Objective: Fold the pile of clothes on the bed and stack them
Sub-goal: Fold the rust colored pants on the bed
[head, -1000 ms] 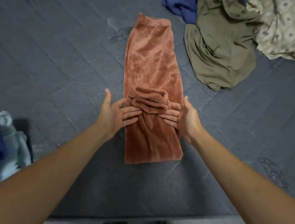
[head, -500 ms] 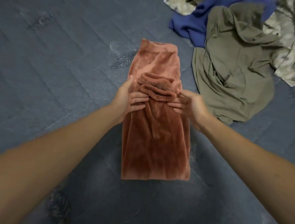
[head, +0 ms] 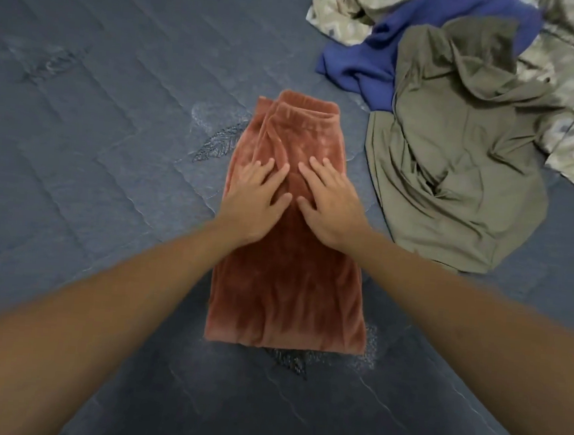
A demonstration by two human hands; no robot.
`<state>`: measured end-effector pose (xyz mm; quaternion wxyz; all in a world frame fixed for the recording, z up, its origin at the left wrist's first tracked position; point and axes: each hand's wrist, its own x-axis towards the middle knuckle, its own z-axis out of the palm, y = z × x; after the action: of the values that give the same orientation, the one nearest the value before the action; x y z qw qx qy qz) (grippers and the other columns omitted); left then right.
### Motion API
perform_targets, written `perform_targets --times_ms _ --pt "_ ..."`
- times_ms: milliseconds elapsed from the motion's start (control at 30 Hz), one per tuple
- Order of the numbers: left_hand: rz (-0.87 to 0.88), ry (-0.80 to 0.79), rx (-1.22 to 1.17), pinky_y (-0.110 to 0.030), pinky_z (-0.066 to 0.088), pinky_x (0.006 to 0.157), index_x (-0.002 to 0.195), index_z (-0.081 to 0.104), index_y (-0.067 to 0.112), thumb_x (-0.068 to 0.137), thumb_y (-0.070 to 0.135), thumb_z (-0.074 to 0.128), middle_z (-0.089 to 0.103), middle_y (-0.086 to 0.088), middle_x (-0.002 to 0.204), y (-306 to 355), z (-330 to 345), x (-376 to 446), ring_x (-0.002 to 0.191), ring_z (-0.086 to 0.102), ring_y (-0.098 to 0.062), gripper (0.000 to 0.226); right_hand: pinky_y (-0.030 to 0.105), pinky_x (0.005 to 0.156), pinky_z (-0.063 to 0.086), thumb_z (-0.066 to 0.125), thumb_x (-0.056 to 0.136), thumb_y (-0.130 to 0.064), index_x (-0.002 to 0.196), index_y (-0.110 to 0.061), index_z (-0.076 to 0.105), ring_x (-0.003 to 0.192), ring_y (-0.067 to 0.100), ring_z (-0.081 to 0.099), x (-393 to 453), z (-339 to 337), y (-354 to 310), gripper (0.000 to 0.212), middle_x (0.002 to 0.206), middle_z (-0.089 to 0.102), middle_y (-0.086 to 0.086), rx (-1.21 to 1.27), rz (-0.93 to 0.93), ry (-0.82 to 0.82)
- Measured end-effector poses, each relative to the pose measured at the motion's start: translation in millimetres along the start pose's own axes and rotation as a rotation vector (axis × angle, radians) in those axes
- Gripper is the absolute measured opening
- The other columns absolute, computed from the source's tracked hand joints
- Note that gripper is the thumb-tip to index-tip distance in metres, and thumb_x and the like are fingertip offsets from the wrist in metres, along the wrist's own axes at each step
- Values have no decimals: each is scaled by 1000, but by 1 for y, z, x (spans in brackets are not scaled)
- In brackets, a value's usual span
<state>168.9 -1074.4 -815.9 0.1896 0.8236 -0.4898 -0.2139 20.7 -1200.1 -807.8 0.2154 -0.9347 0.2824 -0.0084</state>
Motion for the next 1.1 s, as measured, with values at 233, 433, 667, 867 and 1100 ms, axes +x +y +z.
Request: perform_targets --times_ms 233,433,667,867,1100 --pt "-109 54 80 -52 8 130 167 11 37 106 57 40 -6 -12 175 -13 28 -49 161 -6 -38 70 49 130 11 51 107 -40 165 -28 25 162 21 -3 -24 19 11 65 175 6 -3 87 66 41" --pt "-328 110 -224 -42 32 120 162 15 50 100 59 52 28 -14 159 9 46 -178 145 29 -29 73 35 121 31 68 97 -43 161 -48 23 145 14 34 -150 34 -10 79 154 32 -5 556 389 98" --pt "-439 167 -616 -23 34 116 159 31 45 102 35 65 41 21 149 20 65 -217 136 44 -3 66 21 104 37 73 95 -34 157 -59 21 115 2 48 -191 39 -18 85 134 39 -4 652 429 52" --pt "-342 185 -531 -36 37 122 154 40 38 103 27 65 48 15 155 17 78 -252 142 46 -9 58 -6 93 29 75 95 -21 158 -46 35 107 -20 44 -224 41 -18 79 127 44 2 588 317 55" --pt "-318 164 -514 -17 29 121 158 35 35 102 35 63 42 11 161 36 130 -386 145 38 5 62 -2 104 27 76 95 -19 160 -42 33 114 -8 47 -357 62 -39 81 125 41 1 609 307 -10"
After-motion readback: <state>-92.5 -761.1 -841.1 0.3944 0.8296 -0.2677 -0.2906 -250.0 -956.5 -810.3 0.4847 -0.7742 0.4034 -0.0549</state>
